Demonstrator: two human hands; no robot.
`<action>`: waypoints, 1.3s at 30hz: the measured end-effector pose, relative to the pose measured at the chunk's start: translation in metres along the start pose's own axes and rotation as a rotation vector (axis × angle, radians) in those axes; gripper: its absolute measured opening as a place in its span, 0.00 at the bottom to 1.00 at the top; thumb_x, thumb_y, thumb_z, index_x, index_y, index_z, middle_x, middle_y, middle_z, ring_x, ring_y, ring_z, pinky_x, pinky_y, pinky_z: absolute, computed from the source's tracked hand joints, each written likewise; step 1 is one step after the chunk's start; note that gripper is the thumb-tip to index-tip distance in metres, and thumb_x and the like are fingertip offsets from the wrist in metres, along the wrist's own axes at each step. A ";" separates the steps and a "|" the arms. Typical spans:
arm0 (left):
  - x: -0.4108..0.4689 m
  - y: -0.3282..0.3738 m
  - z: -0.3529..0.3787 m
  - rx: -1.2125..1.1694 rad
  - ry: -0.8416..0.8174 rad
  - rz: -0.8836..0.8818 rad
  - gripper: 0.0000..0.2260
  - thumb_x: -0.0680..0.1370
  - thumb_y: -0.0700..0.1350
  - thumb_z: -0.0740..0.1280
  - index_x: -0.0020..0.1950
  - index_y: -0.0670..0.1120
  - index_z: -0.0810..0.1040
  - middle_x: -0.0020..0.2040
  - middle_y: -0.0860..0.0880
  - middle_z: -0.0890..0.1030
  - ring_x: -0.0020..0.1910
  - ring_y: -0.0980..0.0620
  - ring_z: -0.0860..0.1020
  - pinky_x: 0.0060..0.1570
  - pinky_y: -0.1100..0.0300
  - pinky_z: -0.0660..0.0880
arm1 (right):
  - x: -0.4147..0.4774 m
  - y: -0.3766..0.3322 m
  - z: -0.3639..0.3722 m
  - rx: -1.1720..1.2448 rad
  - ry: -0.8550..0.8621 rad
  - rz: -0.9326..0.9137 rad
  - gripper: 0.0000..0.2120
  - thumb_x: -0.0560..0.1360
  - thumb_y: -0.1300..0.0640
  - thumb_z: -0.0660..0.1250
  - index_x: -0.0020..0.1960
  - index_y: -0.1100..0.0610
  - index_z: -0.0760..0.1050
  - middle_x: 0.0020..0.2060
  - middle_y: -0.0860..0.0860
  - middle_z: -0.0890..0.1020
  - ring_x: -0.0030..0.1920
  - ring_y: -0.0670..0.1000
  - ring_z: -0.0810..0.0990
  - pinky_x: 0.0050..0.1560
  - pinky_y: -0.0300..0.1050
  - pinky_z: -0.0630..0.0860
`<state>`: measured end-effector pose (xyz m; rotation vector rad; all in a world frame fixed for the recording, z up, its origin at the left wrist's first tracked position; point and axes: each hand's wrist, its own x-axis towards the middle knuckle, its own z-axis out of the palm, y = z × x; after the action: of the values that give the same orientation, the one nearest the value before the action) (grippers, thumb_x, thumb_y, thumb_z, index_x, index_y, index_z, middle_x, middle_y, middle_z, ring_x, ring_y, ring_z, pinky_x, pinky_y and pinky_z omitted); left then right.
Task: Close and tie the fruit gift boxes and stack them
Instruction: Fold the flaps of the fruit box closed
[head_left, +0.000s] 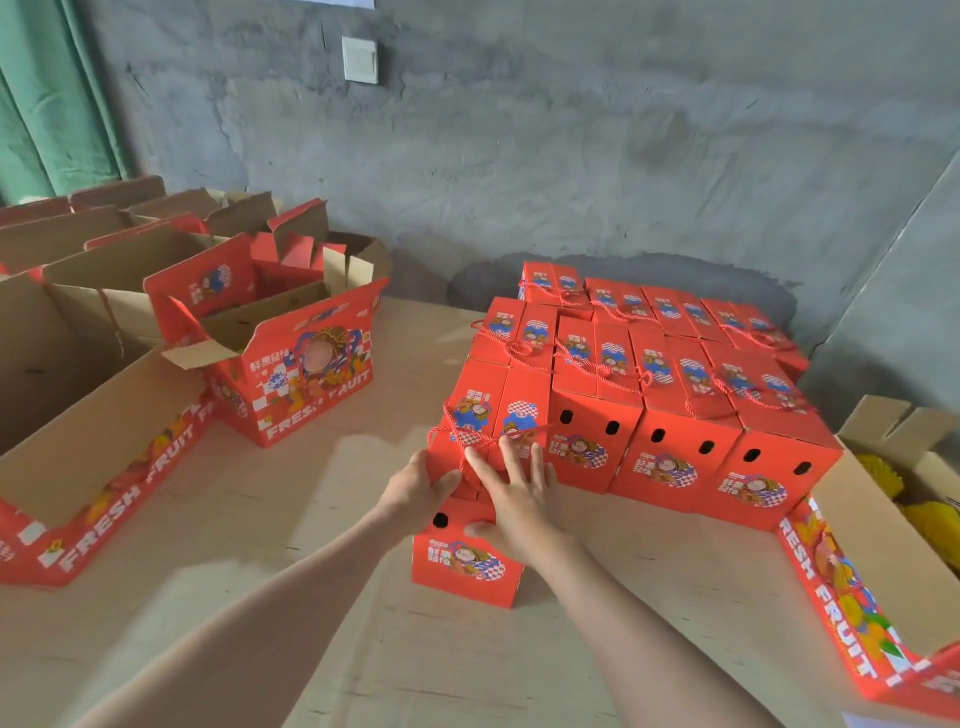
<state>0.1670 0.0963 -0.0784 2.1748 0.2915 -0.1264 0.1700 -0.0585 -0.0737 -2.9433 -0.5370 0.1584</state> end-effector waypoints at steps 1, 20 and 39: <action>0.003 -0.001 0.002 0.001 -0.004 -0.009 0.24 0.79 0.55 0.62 0.72 0.46 0.63 0.58 0.43 0.78 0.53 0.43 0.79 0.47 0.52 0.79 | 0.003 0.003 0.001 -0.012 -0.003 -0.028 0.44 0.74 0.45 0.68 0.76 0.38 0.40 0.76 0.54 0.35 0.72 0.68 0.31 0.71 0.64 0.34; 0.003 -0.006 0.001 -0.024 -0.024 0.076 0.32 0.80 0.54 0.60 0.78 0.49 0.48 0.65 0.44 0.75 0.55 0.46 0.77 0.49 0.59 0.72 | 0.026 -0.009 -0.009 0.229 0.306 0.171 0.19 0.78 0.45 0.61 0.61 0.57 0.73 0.61 0.52 0.71 0.66 0.54 0.66 0.67 0.53 0.62; 0.015 0.006 -0.016 -0.256 -0.259 0.037 0.38 0.75 0.41 0.69 0.78 0.53 0.50 0.58 0.47 0.75 0.46 0.50 0.78 0.36 0.65 0.74 | 0.037 -0.028 -0.129 1.682 0.266 0.669 0.14 0.81 0.60 0.58 0.36 0.60 0.66 0.29 0.58 0.77 0.20 0.49 0.70 0.32 0.44 0.71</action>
<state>0.1826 0.1081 -0.0675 1.8834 0.1118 -0.3291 0.2120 -0.0354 0.0545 -1.3105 0.4822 0.1535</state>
